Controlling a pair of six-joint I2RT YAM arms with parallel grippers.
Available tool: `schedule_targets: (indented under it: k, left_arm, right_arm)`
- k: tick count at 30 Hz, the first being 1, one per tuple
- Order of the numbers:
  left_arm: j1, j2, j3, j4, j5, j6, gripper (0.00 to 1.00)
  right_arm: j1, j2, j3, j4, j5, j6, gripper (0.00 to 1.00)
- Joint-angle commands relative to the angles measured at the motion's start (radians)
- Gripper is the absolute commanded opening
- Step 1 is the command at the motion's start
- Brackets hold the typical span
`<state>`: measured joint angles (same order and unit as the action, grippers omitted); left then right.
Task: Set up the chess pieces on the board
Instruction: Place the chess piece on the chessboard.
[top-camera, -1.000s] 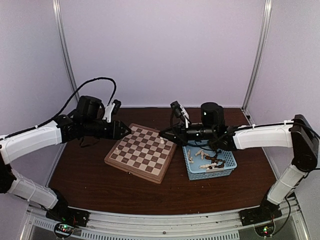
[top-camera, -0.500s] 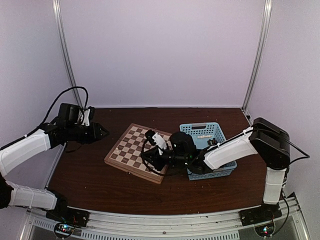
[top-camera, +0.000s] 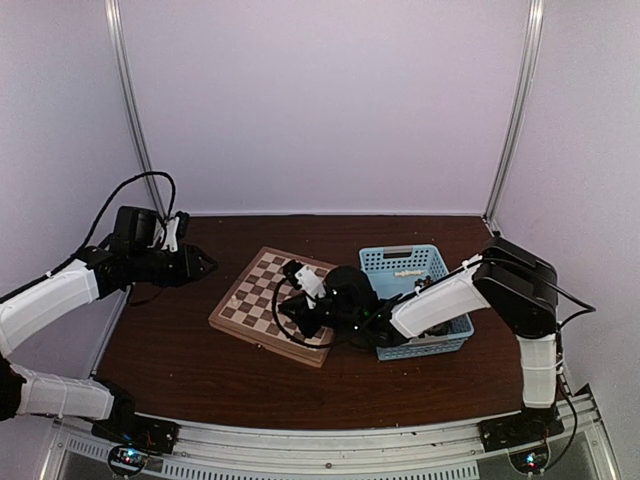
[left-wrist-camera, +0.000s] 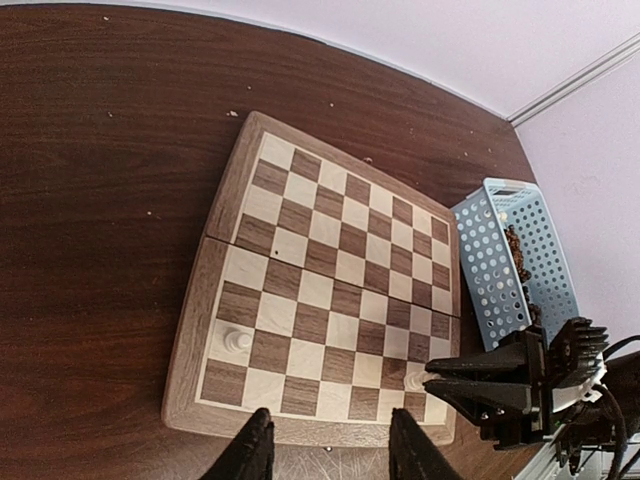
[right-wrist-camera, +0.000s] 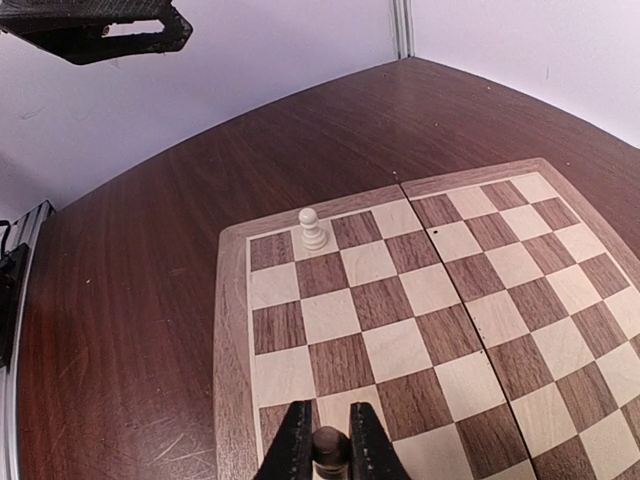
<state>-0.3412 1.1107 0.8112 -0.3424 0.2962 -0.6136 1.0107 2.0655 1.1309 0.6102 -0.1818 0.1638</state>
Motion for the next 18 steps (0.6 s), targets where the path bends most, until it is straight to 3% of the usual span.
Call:
schedule_targets:
  k: [1,11,18]
  left_arm:
    - [-0.001,-0.003,-0.011,0.02,0.018,0.026,0.4]
    - [-0.001,-0.002,-0.01,0.008,0.022,0.04,0.4]
    - [-0.001,0.004,-0.008,0.003,0.036,0.047,0.4]
  right_arm:
    - [0.005,0.025,0.034,-0.028,0.048,-0.025,0.11]
    - [0.006,0.046,0.049,-0.054,0.059,-0.03,0.13]
    - [0.008,0.039,0.041,-0.053,0.065,-0.033,0.25]
